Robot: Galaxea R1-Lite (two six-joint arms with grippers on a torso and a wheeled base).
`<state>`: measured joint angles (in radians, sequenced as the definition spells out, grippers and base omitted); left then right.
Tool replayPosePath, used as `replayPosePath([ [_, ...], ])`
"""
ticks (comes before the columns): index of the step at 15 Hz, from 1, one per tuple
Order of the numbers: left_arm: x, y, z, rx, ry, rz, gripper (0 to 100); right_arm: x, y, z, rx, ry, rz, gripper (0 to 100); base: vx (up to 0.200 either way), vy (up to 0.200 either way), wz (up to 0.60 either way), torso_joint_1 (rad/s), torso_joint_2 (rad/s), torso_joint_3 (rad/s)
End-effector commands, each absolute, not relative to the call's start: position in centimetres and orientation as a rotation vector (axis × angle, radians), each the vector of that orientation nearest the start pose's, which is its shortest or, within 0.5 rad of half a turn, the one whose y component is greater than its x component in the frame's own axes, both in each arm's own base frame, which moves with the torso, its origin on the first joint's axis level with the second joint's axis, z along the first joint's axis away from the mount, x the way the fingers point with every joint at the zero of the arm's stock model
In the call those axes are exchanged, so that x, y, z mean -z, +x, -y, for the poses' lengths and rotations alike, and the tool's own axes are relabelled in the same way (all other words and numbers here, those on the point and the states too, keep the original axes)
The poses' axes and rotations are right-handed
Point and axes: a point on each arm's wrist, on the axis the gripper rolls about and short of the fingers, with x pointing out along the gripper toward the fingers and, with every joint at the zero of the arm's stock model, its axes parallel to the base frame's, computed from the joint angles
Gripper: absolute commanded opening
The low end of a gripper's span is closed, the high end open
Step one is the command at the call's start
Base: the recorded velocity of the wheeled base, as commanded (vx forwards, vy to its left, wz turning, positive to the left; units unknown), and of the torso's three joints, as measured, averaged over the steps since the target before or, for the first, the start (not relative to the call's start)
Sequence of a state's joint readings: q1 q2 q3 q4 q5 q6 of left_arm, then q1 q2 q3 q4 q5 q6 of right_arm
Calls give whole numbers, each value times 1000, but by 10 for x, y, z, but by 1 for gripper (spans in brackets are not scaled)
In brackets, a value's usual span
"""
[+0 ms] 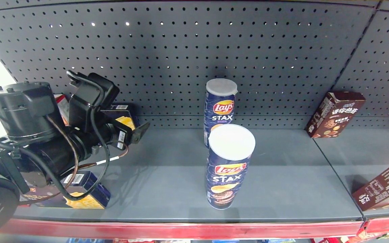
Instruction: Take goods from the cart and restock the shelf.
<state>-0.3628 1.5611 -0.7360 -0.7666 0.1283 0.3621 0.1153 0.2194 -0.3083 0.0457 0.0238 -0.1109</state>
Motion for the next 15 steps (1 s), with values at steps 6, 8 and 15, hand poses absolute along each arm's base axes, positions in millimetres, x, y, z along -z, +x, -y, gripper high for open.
replayPosePath([
  [6,-219,255,93,240,373,-7,100,-80,-15,3,-66,-5,-63,100,0,0,0,0,0,0],
  [8,-220,255,94,242,371,0,100,-77,-15,3,-89,-15,-111,100,0,0,0,0,0,0],
  [15,-222,253,92,239,368,12,100,-77,-15,2,-52,-9,-106,100,0,0,0,0,0,0],
])
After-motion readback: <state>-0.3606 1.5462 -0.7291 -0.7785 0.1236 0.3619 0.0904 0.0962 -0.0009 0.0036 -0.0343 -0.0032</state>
